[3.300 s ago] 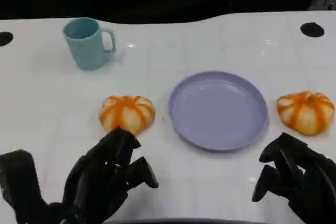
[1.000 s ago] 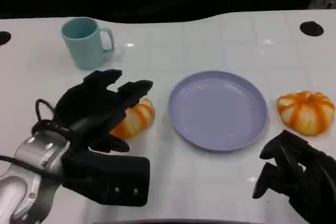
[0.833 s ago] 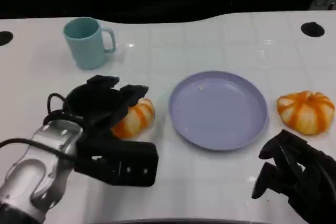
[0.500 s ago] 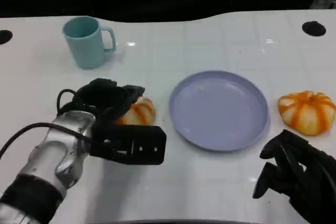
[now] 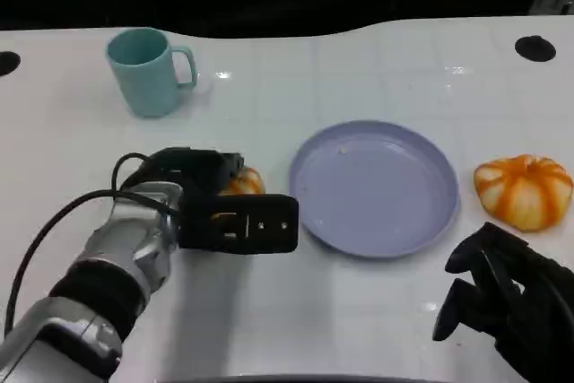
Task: Grasp the bread from the table and place it into the plate.
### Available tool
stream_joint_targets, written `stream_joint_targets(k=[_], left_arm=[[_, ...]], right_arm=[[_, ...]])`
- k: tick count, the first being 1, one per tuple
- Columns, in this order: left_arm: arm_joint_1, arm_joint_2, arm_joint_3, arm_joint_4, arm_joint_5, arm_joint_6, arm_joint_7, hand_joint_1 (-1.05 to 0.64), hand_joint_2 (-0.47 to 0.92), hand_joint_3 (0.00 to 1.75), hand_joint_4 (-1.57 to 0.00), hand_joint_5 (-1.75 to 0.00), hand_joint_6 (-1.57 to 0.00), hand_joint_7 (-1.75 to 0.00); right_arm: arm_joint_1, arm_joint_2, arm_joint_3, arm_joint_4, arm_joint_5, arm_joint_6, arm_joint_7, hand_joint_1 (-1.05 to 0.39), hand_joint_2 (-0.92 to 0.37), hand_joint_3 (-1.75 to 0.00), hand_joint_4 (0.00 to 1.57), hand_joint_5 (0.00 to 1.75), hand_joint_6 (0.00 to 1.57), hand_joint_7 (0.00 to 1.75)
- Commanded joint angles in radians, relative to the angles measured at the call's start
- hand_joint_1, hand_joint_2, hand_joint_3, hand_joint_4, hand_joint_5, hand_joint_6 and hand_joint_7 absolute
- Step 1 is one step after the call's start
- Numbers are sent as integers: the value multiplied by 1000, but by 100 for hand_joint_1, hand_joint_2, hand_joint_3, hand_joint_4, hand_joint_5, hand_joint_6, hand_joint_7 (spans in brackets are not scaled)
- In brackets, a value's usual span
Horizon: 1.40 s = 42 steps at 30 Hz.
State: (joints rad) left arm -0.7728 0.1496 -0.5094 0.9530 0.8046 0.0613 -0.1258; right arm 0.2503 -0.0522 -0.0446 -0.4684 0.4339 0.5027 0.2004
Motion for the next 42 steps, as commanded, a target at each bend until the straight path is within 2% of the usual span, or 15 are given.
stream_joint_targets(k=[1, 7, 10, 12, 13, 14, 15, 19, 21, 25, 30, 32, 33, 35, 42], left_arm=[[-64, -15, -5, 104, -35, -22, 17, -45, 79, 0, -1, -20, -20, 0], [-92, -33, -12, 215, -62, -67, 53, -37, 81, 1, -7, -18, -23, -1], [-84, -38, -8, 251, -73, -102, 129, -25, 85, 1, -23, -17, -34, -3], [-72, -37, -1, 270, -85, -139, 199, -19, 90, 2, -64, -26, -67, -8], [-68, -35, -5, 278, -83, -154, 236, -19, 91, 5, -75, -39, -81, -7], [-67, -33, -10, 284, -79, -167, 263, -22, 92, 7, -79, -85, -102, -6], [-65, -31, -17, 291, -74, -176, 287, -24, 92, 7, -80, -109, -112, -6], [-57, -23, -35, 305, -60, -206, 390, -25, 92, 19, -79, -164, -127, -9], [-54, -18, -40, 306, -60, -220, 425, -25, 92, 29, -78, -172, -89, -93], [-57, -10, -55, 297, -53, -231, 472, -25, 92, 28, -83, -175, -67, -150], [-61, -12, -46, 268, -69, -237, 487, -23, 92, 32, -83, -175, -72, -117], [-60, -9, -30, 225, -84, -247, 497, -21, 88, 31, -86, -175, -73, -131], [-60, -5, -23, 197, -89, -250, 506, -20, 87, 37, -85, -175, -63, -156], [-57, 1, -13, 157, -91, -250, 517, -19, 84, 44, -85, -175, -56, -171], [-84, -3, 33, 36, -120, -203, 487, -16, 69, 71, -87, -175, -61, -153]], right_arm=[[7, -7, -10, -14, 13, -1, -2, -45, -92, -36, 64, 175, 49, 159], [10, -8, -11, -16, 17, -1, -2, -46, -92, -36, 64, 175, 49, 160], [9, -9, -11, -17, 16, 0, -4, -46, -92, -36, 64, 175, 49, 160], [9, -8, -12, -18, 17, 2, -5, -46, -92, -37, 63, 175, 48, 160], [9, -8, -12, -20, 16, 4, -7, -46, -92, -37, 63, 175, 48, 160], [9, -8, -11, -21, 15, 6, -9, -46, -92, -37, 63, 175, 48, 160], [9, -8, -11, -22, 13, 6, -9, -46, -92, -36, 63, 175, 49, 160], [10, -10, -11, -23, 15, 6, -7, -46, -92, -36, 63, 175, 49, 160], [9, -11, -12, -24, 15, 7, -7, -46, -92, -36, 64, 175, 49, 161], [7, -12, -14, -14, 18, -4, 6, -46, -92, -36, 64, 175, 49, 161], [4, -12, -15, -9, 16, -3, 5, -47, -92, -35, 64, 175, 49, 161], [2, -12, -14, -10, 13, 3, -2, -47, -92, -35, 64, 175, 49, 161], [1, -11, -15, -10, 13, 4, -4, -47, -92, -35, 64, 175, 49, 161], [0, -11, -15, -9, 14, 4, -4, -47, -92, -35, 64, 175, 50, 161], [-8, -10, -13, 8, 7, -7, -1, -46, -92, -35, 64, 175, 49, 160]])
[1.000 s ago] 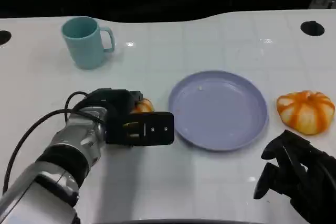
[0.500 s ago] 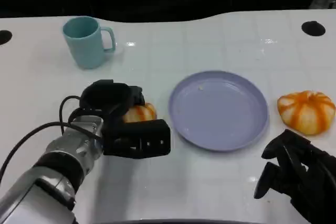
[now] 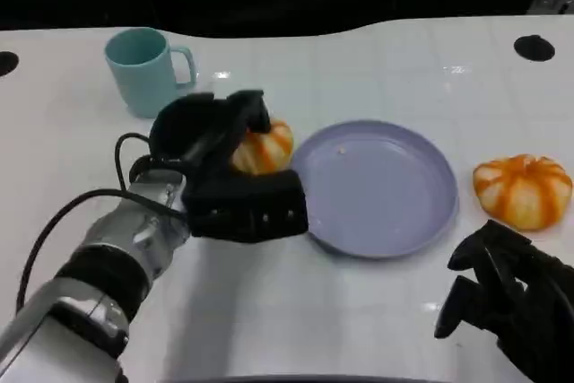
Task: Grasp the bread from the table and place it into the plate.
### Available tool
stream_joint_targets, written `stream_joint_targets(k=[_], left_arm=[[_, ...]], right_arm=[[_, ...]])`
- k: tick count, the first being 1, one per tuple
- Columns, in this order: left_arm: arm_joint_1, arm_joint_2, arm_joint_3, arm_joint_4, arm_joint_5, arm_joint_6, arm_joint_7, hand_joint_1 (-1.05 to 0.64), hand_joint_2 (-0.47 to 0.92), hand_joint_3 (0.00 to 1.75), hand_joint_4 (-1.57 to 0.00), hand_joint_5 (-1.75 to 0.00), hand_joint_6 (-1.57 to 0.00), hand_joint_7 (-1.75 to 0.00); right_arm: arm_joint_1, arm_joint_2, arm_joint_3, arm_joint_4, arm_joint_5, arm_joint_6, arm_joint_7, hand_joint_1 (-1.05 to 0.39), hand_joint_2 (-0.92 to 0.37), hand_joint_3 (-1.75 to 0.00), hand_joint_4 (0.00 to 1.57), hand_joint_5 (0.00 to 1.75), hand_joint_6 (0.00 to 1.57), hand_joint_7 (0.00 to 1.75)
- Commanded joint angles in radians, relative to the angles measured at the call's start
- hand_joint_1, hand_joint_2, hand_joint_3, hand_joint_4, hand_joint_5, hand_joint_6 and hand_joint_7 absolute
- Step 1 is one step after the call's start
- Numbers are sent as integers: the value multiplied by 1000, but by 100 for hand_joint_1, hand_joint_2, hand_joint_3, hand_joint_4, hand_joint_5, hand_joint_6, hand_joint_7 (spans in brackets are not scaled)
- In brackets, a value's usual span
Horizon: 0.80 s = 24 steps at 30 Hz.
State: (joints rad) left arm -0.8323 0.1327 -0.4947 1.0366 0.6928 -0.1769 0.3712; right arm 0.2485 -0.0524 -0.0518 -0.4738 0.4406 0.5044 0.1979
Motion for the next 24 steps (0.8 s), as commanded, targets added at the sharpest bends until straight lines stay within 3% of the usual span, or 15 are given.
stream_joint_targets(k=[1, 3, 6, 7, 9, 10, 12, 13, 15, 17, 19, 20, 21, 22, 24], left_arm=[[-30, 11, 21, -57, -10, 42, -15, -17, 66, 71, -87, -175, -73, -107], [-30, 9, 25, -70, -11, 50, -22, -17, 65, 70, -87, -175, -81, -84], [-47, -6, 21, -80, -3, 56, -22, -17, 65, 70, -87, -175, -83, -77], [-62, -18, 17, -82, 2, 58, -20, -20, 71, 56, -87, -175, -91, -62], [-83, -34, 8, -80, 6, 43, -25, -22, 77, 43, -87, -175, -98, -49], [-89, -39, 3, -77, 6, 29, -30, -22, 77, 43, -89, -175, -88, -102], [-97, -44, -2, -71, 6, 12, -36, -22, 78, 44, -91, -175, -78, -143], [-105, -59, -13, -63, 12, 8, -39, -23, 78, 43, -92, -175, -77, -141], [-121, -86, -31, -48, 19, 2, -49, -26, 78, 40, -93, -175, -82, -111], [-136, -110, -44, -33, 20, 3, -66, -24, 78, 38, -93, -175, -81, -130], [-148, -128, -52, -20, 18, 8, -84, -24, 80, 37, -93, -175, -79, -123], [-154, -139, -55, -10, 15, 8, -92, -25, 81, 34, -93, -175, -84, -103], [-160, -150, -58, 2, 13, 5, -96, -26, 81, 33, -93, -175, -89, -96], [-165, -162, -61, 15, 12, 3, -98, -26, 82, 32, -93, -175, -91, -95], [-174, -181, -66, 41, 10, -3, -102, -26, 83, 32, -93, -175, -86, -118]], right_arm=[[-7, -10, -5, 15, -1, -9, 0, -46, -92, -35, 64, 175, 50, 160], [-8, -9, -5, 17, -1, -8, -1, -46, -92, -35, 64, 175, 50, 160], [-9, -8, -5, 14, -1, 0, -6, -46, -92, -35, 64, 175, 50, 160], [-9, -8, -4, 11, 0, 5, -10, -45, -92, -35, 64, 175, 50, 160], [-9, -7, -2, 10, -1, 7, -12, -45, -92, -35, 64, 175, 50, 160], [-8, -7, -1, 11, -1, 4, -11, -45, -92, -35, 64, 175, 50, 160], [-8, -6, 0, 13, -2, 0, -10, -45, -92, -35, 64, 175, 50, 160], [-7, -6, 1, 13, -2, -1, -10, -45, -92, -35, 64, 175, 50, 160], [-6, -5, 3, 13, -3, -5, -8, -45, -92, -35, 64, 175, 50, 160], [-4, -9, 9, 14, -10, -16, -2, -45, -92, -37, 64, 175, 49, 161], [-3, -10, 11, 13, -13, -20, -1, -45, -92, -38, 65, 175, 49, 161], [-1, -8, 11, 12, -12, -21, 0, -46, -92, -38, 65, 175, 49, 162], [0, -7, 12, 12, -11, -23, 1, -46, -92, -38, 65, 175, 49, 162], [2, -6, 13, 9, -13, -22, -1, -45, -92, -37, 64, 175, 49, 162], [4, -5, 15, 3, -15, -17, -6, -45, -92, -36, 64, 175, 48, 162]])
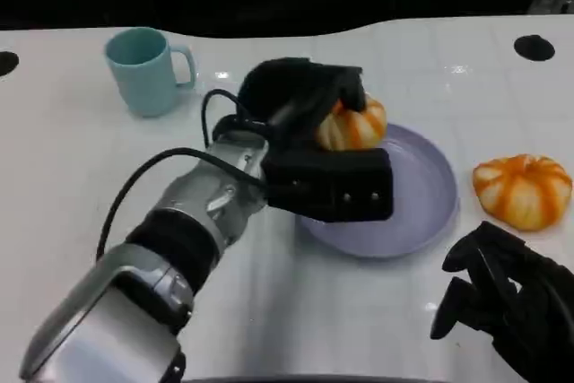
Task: Grasp the bread from the table and place it into the plate.
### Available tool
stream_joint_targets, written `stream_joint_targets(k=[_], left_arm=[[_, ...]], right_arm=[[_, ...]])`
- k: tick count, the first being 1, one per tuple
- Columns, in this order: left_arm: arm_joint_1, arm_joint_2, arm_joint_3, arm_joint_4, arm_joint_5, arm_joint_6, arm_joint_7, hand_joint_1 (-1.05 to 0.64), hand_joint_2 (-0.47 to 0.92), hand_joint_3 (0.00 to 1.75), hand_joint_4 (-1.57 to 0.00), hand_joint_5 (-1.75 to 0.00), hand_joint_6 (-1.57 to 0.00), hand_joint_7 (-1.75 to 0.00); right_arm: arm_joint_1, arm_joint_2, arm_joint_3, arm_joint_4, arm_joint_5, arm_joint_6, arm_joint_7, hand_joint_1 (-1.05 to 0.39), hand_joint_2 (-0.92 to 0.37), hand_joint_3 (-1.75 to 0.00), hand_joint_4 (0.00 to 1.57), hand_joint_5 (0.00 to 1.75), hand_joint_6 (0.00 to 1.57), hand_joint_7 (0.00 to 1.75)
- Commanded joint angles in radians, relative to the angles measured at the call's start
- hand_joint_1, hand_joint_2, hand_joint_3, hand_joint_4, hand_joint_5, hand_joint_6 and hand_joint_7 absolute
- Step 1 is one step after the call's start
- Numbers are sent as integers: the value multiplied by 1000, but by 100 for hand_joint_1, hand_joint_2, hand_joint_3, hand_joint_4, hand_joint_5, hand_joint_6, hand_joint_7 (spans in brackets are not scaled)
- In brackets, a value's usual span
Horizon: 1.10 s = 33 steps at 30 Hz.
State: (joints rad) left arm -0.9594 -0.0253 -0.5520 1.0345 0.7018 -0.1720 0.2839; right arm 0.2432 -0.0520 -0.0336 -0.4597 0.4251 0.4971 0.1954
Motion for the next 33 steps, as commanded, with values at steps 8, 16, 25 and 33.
stream_joint_targets(k=[8, 16, 25, 33], left_arm=[[-70, -81, -22, 115, 3, -3, -27, -21, 83, 45, -91, -175, -84, -118], [-78, -118, -38, 173, 5, 3, -2, -19, 83, 35, -86, -175, -89, -75], [-72, -131, 30, 206, -88, -33, -130, -28, 91, 15, -55, -141, -66, -34], [-107, -121, 17, 210, -93, -5, -347, -72, 92, 40, -17, -25, -24, 0]], right_arm=[[13, 0, 2, -27, 3, 5, -15, -44, -92, -38, 63, 175, 48, 162], [17, 2, 10, -28, -5, -1, -17, -45, -92, -38, 62, 175, 47, 162], [20, 1, 14, -33, -6, -5, -17, -45, -92, -39, 63, 175, 47, 163], [13, -2, 9, -21, -2, -10, -8, -46, -92, -38, 64, 175, 48, 163]])
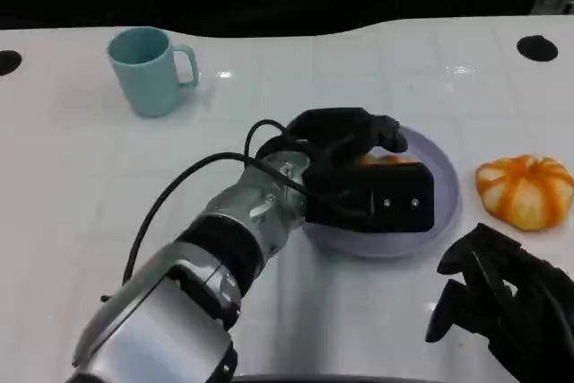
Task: Grasp the bread from the table and place it into the plate.
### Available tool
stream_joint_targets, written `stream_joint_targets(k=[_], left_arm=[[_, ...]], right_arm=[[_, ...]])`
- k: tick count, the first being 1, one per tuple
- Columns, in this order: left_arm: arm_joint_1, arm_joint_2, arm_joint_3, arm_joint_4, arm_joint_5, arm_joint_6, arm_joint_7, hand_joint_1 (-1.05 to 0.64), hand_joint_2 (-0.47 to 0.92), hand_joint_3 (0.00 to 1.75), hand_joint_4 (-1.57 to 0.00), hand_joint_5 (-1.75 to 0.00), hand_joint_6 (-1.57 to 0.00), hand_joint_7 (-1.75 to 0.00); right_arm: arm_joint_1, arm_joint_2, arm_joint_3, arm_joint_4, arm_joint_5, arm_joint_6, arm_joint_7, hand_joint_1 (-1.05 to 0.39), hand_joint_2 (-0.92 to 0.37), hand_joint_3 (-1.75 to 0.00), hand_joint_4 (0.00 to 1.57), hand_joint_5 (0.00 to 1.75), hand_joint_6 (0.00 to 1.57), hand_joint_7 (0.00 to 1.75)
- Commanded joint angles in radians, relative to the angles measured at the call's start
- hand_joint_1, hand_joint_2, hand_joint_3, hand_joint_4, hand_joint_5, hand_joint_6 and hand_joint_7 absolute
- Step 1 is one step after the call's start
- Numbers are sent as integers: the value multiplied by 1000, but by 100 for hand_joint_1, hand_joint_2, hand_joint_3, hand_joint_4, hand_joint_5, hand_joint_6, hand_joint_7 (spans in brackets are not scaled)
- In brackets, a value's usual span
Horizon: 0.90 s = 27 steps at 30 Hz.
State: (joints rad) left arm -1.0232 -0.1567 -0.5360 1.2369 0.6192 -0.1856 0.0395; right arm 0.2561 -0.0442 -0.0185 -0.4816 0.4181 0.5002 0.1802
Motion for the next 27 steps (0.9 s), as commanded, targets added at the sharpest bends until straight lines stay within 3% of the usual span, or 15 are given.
stream_joint_targets(k=[1, 11, 22, 24, 25, 27], left_arm=[[-45, 12, 3, 6, -14, 11, -122, -76, 92, 43, -14, -22, -22, 0], [-27, 46, 105, -53, -131, 8, -293, -89, 92, 53, -2, -14, -16, -1], [113, 88, 326, -206, -419, -26, -447, -81, 92, 49, -16, -24, -25, -4], [166, 86, 387, -268, -503, -15, -475, -76, 92, 45, -23, -36, -33, -7], [184, 86, 404, -292, -529, -10, -484, -72, 92, 43, -22, -56, -38, -7], [201, 87, 410, -322, -546, 1, -492, -70, 92, 42, -21, -68, -40, -6]], right_arm=[[-1, -9, -7, 1, 5, -13, 7, -46, -92, -38, 64, 175, 48, 163], [-2, -6, -11, 4, 7, -12, 4, -45, -92, -37, 64, 175, 49, 163], [-6, -8, -20, 5, 10, 2, 4, -44, -92, -37, 64, 175, 48, 163], [-6, -8, -21, 6, 9, 0, 4, -44, -92, -37, 64, 175, 48, 163], [-6, -8, -21, 7, 9, 0, 4, -44, -92, -37, 63, 175, 48, 163], [-6, -8, -22, 7, 9, 1, 4, -44, -92, -37, 63, 175, 48, 163]])
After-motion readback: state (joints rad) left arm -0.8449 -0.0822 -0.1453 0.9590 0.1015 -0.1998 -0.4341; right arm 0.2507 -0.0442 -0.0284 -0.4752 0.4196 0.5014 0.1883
